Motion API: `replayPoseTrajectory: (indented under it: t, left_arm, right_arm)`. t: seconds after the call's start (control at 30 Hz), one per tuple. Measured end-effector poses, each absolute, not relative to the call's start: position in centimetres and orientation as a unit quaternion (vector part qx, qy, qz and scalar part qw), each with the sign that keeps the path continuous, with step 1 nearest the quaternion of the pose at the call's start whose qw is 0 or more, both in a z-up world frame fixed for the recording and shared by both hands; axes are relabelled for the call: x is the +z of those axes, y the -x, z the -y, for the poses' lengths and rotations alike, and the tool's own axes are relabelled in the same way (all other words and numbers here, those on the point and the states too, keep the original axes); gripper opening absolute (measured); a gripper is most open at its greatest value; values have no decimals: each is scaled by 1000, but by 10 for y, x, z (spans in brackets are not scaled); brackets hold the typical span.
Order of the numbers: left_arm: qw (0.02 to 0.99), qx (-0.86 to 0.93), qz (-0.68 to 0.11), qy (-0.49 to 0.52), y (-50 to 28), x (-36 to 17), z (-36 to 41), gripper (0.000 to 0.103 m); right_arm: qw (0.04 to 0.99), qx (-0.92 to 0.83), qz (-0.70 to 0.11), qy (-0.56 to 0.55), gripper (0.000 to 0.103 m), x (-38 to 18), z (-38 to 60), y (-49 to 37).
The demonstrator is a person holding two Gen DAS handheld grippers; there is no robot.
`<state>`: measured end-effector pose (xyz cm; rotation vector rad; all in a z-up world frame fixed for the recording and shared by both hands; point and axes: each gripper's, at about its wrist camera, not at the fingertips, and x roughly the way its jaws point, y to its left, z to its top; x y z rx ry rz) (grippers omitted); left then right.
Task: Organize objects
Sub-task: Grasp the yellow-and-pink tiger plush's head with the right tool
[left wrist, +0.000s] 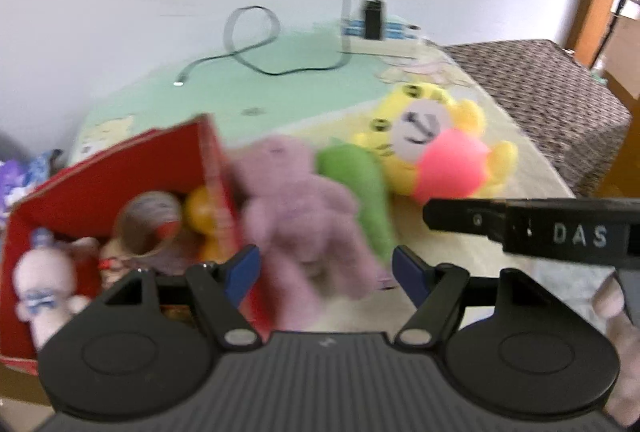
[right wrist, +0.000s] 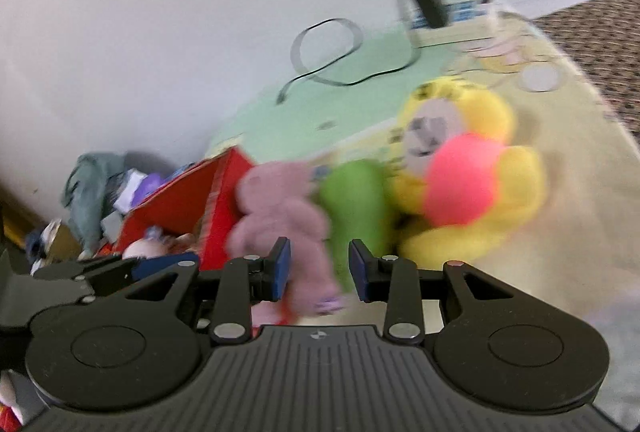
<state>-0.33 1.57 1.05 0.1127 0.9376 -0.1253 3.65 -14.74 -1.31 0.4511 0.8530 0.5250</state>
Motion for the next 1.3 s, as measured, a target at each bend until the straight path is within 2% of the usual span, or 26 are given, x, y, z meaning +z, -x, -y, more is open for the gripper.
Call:
replayPoseTrajectory:
  t: [0.27, 0.4, 0.9, 1.1, 1.17, 1.3]
  left_arm:
    - [861, -136, -491, 20, -28, -18, 29, 75]
    - [852, -146, -501, 38, -43, -34, 48, 75]
    - [829, -152, -534, 69, -92, -63, 64, 75]
    - [815, -151, -554, 74, -107, -78, 62, 75]
    - [813, -154, -558, 71, -110, -83, 64, 74]
    - [809, -167, -560, 63, -110, -84, 69, 73]
  right_arm:
    - [868, 176, -404, -228, 37, -29, 216, -61]
    - [862, 158, -413, -247, 46, -42, 237, -80]
    - [803, 218, -463, -306, 53, -95, 237, -169]
    - [776, 247, -477, -329, 64, -112, 227, -177]
    - [763, 255, -485, -343, 63, -118, 227, -178]
    - [747, 259, -485, -373, 53, -121, 234, -172]
